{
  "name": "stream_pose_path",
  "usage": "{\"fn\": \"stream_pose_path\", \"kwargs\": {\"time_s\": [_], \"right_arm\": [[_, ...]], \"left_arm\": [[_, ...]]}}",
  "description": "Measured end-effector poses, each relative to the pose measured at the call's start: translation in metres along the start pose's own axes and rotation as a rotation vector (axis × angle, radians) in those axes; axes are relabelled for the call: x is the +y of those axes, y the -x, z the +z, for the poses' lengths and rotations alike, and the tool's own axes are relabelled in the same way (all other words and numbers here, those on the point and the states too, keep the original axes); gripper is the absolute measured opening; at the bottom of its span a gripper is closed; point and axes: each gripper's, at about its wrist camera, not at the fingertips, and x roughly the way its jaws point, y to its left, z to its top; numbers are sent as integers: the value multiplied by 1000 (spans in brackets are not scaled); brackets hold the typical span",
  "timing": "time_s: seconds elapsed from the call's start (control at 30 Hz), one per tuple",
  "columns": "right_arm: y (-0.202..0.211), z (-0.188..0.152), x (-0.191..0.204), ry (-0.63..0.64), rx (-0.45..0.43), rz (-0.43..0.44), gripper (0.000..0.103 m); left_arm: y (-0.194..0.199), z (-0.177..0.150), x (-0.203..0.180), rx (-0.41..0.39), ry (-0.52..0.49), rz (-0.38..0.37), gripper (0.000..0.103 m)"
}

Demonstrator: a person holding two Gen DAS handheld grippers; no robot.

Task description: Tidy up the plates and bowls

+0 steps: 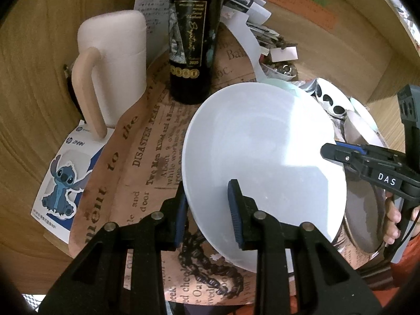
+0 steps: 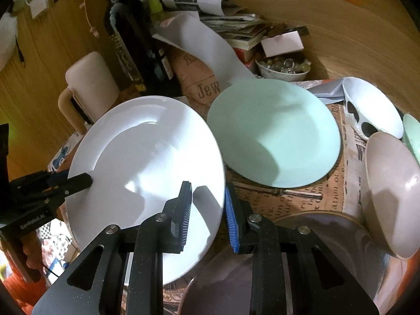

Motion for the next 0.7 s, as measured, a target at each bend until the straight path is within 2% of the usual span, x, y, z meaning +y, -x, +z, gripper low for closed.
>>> {"fn": "stream_pose_path", "kwargs": {"time_s": [0.27, 0.7], "right_arm": [[11, -2, -3, -17, -43, -6, 23], [39, -11, -18, -51, -95, -38, 23]], "left_arm": [[8, 7, -13, -32, -10, 5, 29], [12, 9, -44, -64, -51, -29, 29]]}}
